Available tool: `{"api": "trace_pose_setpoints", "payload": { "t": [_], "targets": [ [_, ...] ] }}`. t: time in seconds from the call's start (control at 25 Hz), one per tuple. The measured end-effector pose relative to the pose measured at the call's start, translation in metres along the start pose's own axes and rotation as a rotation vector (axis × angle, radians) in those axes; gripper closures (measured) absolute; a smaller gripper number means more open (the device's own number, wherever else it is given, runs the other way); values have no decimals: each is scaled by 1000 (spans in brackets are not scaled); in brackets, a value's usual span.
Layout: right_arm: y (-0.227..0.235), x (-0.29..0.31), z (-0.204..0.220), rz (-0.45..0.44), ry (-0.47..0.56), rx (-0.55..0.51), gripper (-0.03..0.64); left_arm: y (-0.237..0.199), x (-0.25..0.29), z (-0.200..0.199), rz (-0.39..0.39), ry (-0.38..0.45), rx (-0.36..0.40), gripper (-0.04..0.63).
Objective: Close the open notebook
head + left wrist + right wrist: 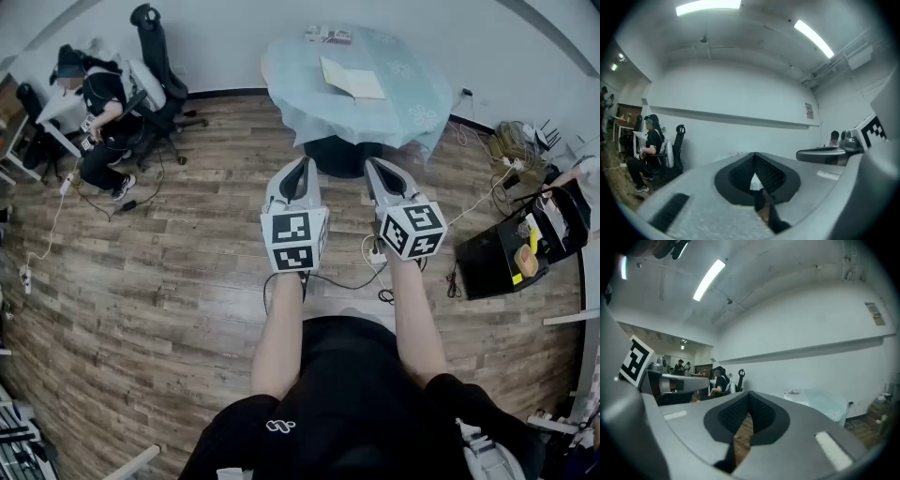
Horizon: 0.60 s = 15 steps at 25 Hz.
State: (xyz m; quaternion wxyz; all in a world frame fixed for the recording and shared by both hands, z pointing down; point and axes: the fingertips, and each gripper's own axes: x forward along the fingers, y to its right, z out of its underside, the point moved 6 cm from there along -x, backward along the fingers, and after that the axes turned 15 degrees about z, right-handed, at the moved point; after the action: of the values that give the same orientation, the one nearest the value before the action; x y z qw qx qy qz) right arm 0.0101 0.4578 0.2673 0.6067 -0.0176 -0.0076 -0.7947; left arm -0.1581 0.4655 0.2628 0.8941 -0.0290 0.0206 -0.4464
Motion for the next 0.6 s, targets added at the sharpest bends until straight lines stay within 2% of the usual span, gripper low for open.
{"api": "trace_pose_setpoints", "payload": {
  "t": [0.32,0.6],
  "targets": [
    [-9,5,8,-2,-13,1,605,-12,-2,6,16,-4,-33,592],
    [-13,17,4,-23,-15,-30,604,-30,0,12,-16,-3,-70,592]
  ]
}}
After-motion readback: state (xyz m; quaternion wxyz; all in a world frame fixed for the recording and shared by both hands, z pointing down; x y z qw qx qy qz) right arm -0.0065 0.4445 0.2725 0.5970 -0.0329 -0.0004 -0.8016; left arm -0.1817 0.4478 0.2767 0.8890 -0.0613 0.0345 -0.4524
